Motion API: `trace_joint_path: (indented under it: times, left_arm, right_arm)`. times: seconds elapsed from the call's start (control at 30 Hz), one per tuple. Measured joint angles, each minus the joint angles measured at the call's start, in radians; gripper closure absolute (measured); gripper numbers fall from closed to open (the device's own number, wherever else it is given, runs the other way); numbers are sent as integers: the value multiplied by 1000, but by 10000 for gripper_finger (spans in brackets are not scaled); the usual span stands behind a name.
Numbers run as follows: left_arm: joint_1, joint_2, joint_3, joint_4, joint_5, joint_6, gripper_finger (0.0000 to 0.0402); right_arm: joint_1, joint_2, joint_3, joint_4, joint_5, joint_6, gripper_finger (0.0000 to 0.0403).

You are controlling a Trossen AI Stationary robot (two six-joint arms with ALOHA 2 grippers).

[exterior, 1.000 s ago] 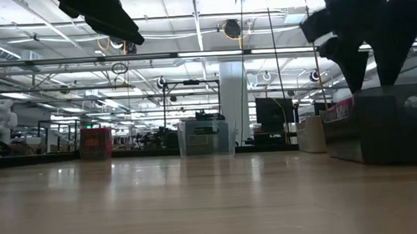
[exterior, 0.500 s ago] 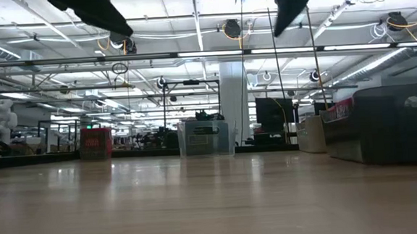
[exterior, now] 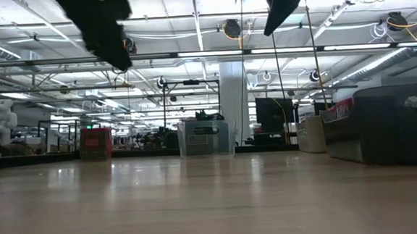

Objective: Sort spices by type
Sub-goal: Put the red seasoning can into the black transparent bin

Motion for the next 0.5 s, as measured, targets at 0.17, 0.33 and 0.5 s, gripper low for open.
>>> trace_joint_path:
  times: [0.17,0.33,0.5]
  left_arm:
    - [275,65,96,-65,97,474,111]
    - [452,129,111,-79,107,794,111]
    - [559,233,110,-127,132,862,111]
  right_arm:
    - [0,0,0,0,0,-2,91]
    - [12,0,0,-27,-2,0,91]
    - [27,0,0,-44,-2,-33,91]
